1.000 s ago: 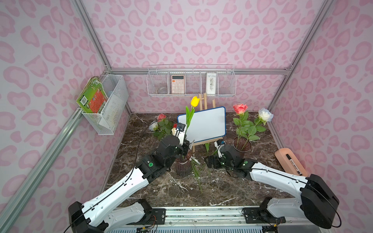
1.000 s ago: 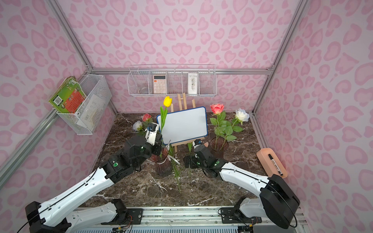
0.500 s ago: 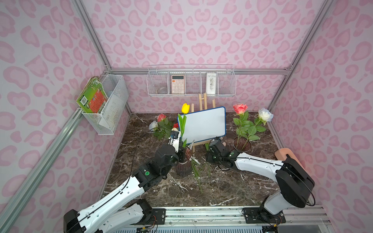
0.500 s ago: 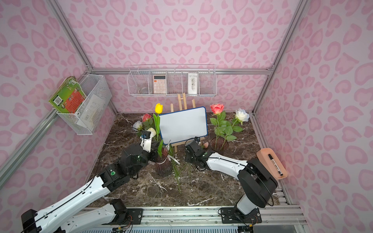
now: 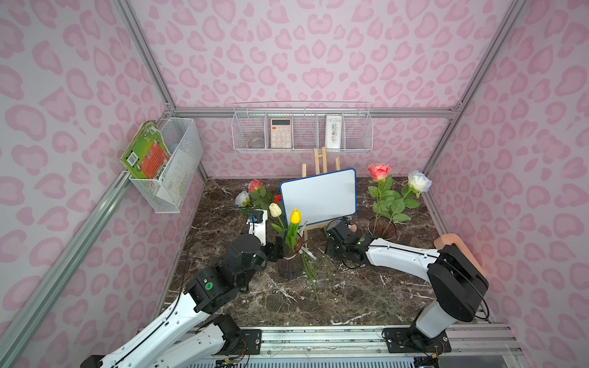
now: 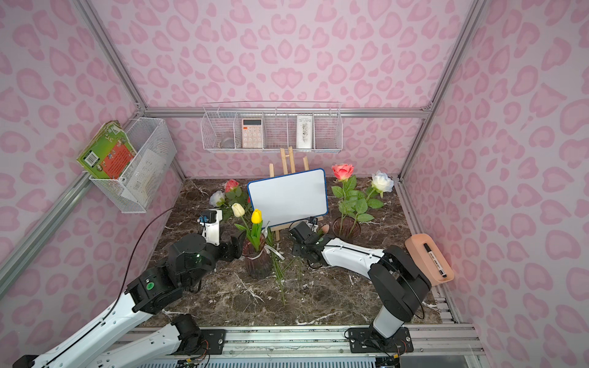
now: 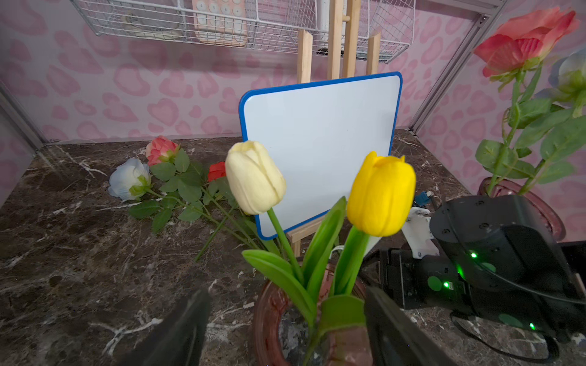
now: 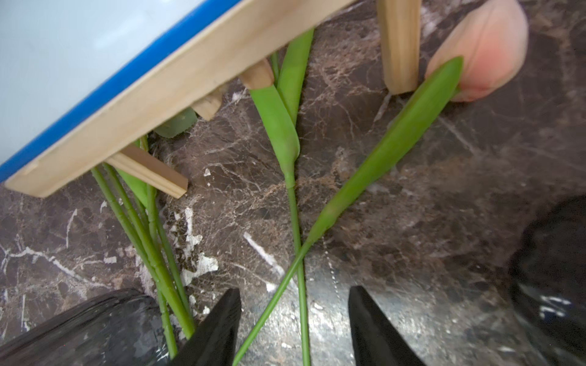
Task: Arrange the flowers in different vases according to their variety
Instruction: Pick up the flower at the center of the board.
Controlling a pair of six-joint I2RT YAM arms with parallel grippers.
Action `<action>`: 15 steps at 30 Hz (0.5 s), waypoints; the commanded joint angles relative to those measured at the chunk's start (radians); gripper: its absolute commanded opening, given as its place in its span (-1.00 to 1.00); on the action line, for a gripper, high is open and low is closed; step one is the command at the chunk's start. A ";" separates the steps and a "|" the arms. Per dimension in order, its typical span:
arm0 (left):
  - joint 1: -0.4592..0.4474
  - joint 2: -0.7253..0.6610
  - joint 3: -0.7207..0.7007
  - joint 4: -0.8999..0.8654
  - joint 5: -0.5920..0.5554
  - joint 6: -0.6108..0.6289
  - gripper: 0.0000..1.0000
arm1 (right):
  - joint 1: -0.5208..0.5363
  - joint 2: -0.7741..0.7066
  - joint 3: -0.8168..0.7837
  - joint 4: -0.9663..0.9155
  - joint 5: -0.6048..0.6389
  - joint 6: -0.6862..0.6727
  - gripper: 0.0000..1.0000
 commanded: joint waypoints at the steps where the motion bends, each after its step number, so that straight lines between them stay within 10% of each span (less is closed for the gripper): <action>1: 0.000 -0.059 -0.005 -0.092 -0.089 -0.055 0.66 | 0.003 0.001 0.011 -0.026 0.026 0.042 0.13; 15: 0.000 -0.219 -0.199 -0.073 -0.278 -0.108 0.81 | -0.001 0.103 0.097 -0.072 0.015 0.118 -0.19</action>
